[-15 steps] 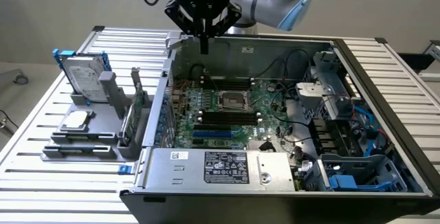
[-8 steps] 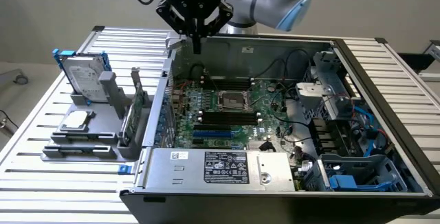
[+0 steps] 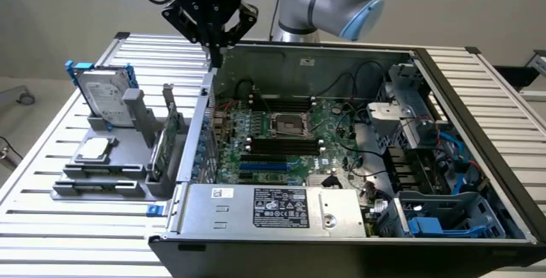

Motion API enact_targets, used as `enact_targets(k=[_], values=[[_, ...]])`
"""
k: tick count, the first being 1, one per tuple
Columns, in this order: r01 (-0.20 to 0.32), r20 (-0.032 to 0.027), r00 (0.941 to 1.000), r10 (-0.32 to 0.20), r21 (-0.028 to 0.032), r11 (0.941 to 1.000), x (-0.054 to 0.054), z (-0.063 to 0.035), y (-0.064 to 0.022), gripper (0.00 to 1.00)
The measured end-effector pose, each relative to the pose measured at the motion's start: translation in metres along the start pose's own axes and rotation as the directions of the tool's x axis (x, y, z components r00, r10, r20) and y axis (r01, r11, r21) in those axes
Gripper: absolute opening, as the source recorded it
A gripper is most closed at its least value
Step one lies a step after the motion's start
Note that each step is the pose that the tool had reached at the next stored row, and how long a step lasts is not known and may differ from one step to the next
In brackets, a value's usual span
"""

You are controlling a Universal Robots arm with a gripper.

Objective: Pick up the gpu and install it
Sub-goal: 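Reach for the gpu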

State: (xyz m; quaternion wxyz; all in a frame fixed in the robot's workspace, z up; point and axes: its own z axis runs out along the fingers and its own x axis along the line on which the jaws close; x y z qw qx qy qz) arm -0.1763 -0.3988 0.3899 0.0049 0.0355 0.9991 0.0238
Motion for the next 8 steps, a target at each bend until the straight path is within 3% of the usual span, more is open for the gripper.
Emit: enact_targets(k=[8], values=[[-0.001,-0.0242,0.9997,0.001,0.0021,1.0000,0.036,0.0057,-0.0029,0.11]])
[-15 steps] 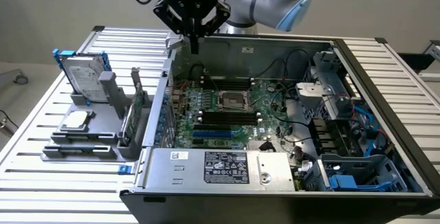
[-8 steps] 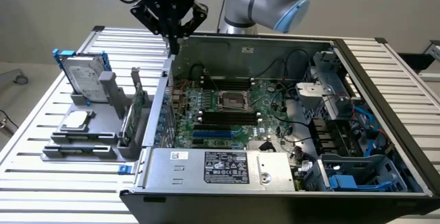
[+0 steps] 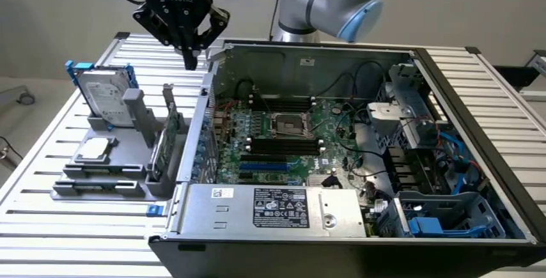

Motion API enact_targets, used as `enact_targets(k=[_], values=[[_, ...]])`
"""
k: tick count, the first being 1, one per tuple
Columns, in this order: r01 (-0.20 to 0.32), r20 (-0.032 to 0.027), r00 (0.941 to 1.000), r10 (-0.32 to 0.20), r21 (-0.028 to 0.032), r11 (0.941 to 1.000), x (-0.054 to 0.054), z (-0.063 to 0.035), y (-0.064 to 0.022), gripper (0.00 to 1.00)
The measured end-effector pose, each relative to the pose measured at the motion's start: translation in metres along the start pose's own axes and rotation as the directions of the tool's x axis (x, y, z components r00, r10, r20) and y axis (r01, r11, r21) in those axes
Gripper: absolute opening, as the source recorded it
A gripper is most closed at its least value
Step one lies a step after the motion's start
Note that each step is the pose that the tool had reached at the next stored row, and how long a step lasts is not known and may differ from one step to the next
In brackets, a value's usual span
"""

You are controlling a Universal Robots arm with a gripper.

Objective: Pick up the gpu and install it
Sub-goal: 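Reach for the gpu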

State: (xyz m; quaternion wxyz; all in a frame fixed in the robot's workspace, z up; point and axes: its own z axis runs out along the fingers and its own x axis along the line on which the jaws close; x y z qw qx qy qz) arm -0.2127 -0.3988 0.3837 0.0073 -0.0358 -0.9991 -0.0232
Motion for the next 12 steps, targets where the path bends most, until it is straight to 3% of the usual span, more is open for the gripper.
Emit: enact_targets(k=[5,12], values=[[0.000,-0.0092,1.0000,0.000,0.0015,1.0000,0.022,0.0048,-0.0018,0.11],[0.000,-0.0096,1.0000,0.001,0.0053,1.0000,0.054,0.0136,-0.0046,0.11]])
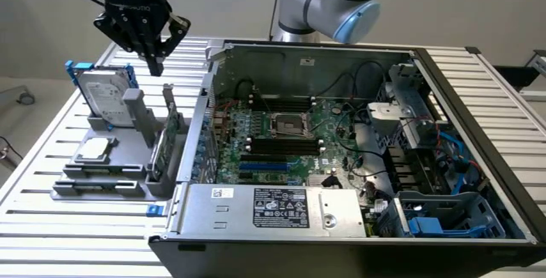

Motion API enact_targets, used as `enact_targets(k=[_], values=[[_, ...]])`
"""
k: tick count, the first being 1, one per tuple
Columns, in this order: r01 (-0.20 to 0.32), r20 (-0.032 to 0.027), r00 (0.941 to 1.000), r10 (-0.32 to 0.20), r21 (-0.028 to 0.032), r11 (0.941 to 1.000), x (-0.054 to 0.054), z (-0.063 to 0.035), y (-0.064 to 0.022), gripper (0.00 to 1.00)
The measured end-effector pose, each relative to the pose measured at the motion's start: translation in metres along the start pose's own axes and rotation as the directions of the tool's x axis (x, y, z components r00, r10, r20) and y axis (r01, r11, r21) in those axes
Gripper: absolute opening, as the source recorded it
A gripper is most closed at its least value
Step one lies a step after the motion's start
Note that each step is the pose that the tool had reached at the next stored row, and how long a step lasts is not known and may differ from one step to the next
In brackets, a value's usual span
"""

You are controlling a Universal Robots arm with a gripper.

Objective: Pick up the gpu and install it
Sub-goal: 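Reach for the gpu, then pick up the gpu and move the gpu toward the slot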

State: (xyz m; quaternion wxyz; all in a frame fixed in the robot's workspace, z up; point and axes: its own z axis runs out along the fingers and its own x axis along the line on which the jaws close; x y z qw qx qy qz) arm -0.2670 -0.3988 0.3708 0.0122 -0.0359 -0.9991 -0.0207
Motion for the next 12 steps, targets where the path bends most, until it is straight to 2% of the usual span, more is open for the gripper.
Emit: enact_targets(k=[3,12], values=[[0.000,0.0005,1.0000,0.000,0.0002,1.0000,0.0119,0.0028,-0.0017,0.11],[0.000,0.0001,1.0000,0.000,0.0001,1.0000,0.0121,0.0027,-0.0017,0.11]])
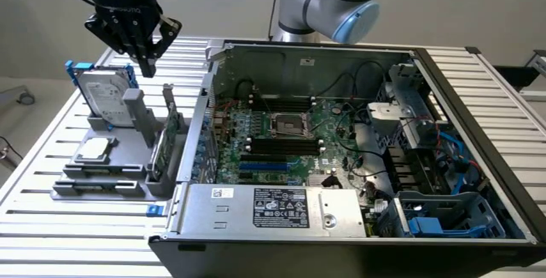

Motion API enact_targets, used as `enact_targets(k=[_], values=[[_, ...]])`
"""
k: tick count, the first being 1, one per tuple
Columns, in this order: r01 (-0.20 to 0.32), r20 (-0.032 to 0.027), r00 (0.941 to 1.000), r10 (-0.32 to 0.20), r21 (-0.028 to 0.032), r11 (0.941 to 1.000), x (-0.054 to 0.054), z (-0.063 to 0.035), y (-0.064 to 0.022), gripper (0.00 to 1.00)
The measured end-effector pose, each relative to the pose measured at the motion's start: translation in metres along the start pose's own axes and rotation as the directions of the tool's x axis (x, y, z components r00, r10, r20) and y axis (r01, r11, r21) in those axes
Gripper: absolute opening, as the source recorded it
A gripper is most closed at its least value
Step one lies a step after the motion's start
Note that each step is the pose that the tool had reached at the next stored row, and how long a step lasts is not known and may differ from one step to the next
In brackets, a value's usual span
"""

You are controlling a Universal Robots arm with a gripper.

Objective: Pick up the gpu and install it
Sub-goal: 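Pick up the gpu and move the gpu toward the slot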

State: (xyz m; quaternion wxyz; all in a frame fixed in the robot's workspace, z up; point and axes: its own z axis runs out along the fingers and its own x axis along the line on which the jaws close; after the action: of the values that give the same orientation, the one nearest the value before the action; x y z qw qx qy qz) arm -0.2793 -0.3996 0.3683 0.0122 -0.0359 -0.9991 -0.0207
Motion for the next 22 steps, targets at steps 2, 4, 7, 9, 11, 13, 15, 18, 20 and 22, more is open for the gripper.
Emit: enact_targets(k=[2,4,7,9,11,13,15,18,20,22], values=[[0.000,0.0000,1.0000,0.000,-0.0001,1.0000,0.000,0.0000,0.0000,0.11],[0.000,0.0000,1.0000,0.000,0.0000,1.0000,0.000,0.0000,0.0000,0.11],[0.000,0.0000,1.0000,0.000,-0.0001,1.0000,0.000,0.0000,0.0000,0.17],[0.000,0.0000,1.0000,0.000,-0.0001,1.0000,0.000,0.0000,0.0000,0.24],[0.000,0.0004,1.0000,0.000,0.0000,1.0000,0.001,0.0002,-0.0003,0.30],[0.001,0.0009,1.0000,-0.001,-0.0002,1.0000,0.001,0.0035,-0.0025,0.36],[0.003,0.0003,1.0000,-0.003,0.0001,1.0000,0.001,0.0071,-0.0055,0.36],[0.007,-0.0016,1.0000,-0.007,0.0003,1.0000,0.001,0.0123,-0.0102,0.36],[0.010,-0.0028,0.9999,-0.010,0.0004,0.9999,0.000,0.0158,-0.0131,0.36],[0.014,-0.0035,0.9999,-0.014,0.0005,0.9999,0.000,0.0194,-0.0155,0.36]])
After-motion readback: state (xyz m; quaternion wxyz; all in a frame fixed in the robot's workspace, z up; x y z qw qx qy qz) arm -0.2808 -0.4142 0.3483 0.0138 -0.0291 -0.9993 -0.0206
